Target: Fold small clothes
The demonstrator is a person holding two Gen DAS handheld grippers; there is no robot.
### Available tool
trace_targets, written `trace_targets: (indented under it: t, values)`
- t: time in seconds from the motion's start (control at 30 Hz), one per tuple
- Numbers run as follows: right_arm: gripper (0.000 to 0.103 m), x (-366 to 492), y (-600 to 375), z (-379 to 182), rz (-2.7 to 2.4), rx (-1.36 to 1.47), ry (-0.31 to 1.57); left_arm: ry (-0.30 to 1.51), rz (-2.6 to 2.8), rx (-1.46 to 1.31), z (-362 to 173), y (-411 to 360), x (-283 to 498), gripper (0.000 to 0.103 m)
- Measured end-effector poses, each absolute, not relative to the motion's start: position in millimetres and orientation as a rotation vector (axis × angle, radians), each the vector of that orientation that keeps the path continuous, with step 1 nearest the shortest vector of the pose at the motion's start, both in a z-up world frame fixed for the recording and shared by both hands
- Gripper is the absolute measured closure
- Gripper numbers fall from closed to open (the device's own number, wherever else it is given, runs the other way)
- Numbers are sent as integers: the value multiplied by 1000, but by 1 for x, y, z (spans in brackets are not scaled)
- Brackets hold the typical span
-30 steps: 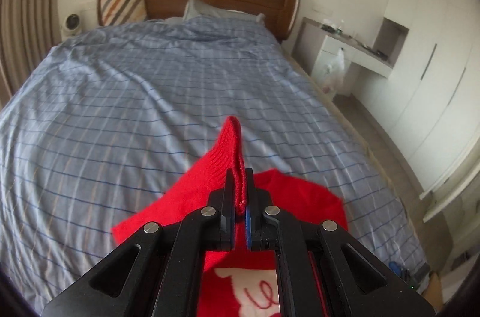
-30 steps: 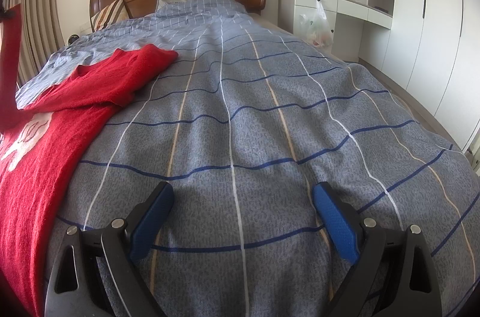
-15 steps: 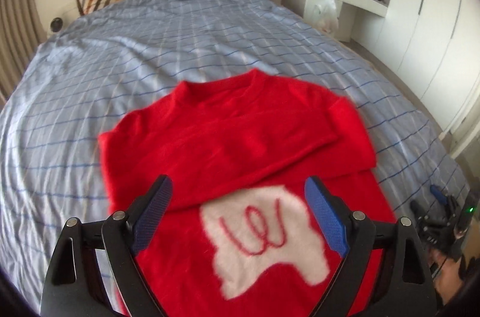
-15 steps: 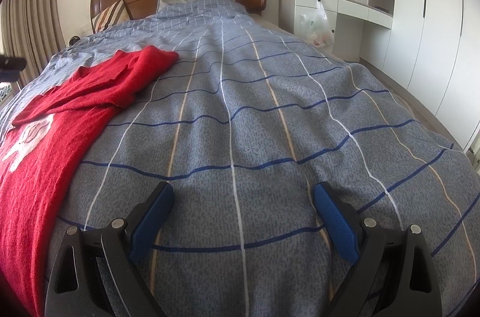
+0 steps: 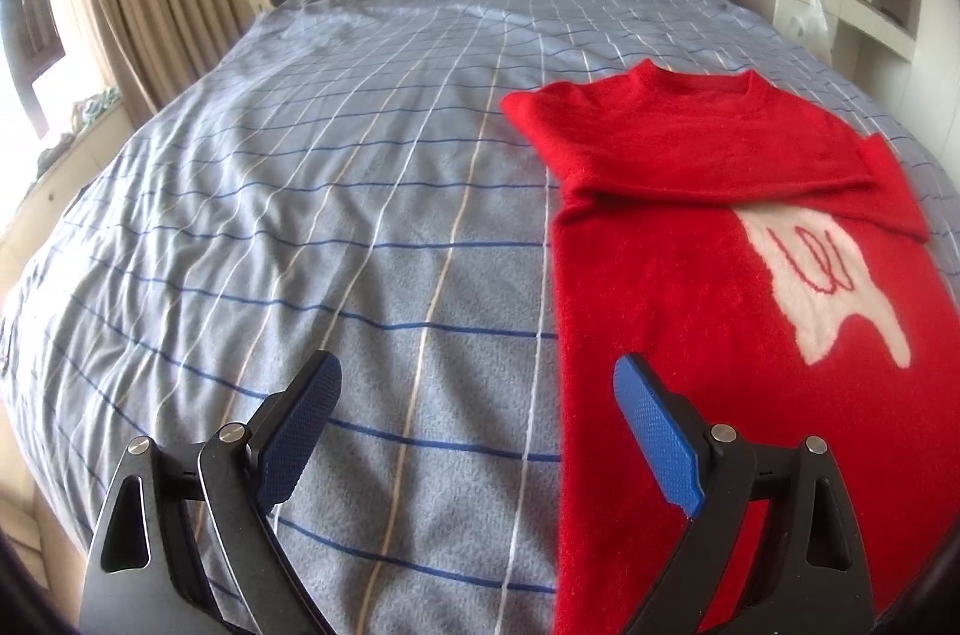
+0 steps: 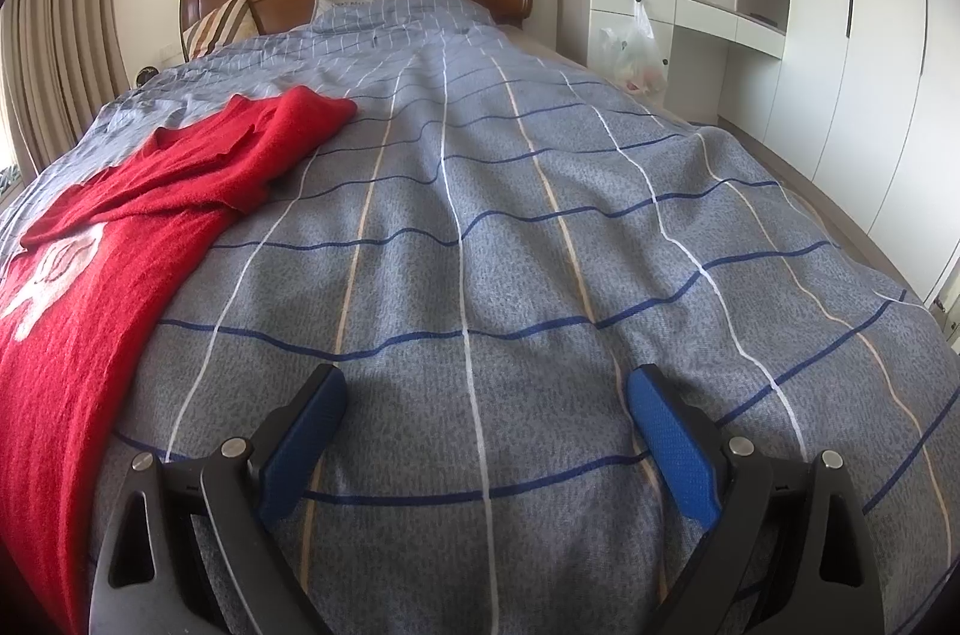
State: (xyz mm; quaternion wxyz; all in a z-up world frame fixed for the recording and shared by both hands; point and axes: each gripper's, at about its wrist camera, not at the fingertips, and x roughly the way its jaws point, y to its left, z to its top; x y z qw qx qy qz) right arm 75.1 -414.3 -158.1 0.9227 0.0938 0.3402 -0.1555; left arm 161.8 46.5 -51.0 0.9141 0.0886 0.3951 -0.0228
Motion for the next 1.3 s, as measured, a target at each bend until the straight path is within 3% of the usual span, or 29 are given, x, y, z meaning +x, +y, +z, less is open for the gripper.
trace_targets:
  t: [0.43,0.8,1.3]
  values:
    - [8,76,-414,-158,-320,190,701,816,-51,177,-56,48,159,9]
    - [8,76,-414,-158,-320,191,699,801,-50,-77,-94,107,166,1]
    - [8,71,-415,-157,-314,196,679,751,-71,-88,-98,108,157,1]
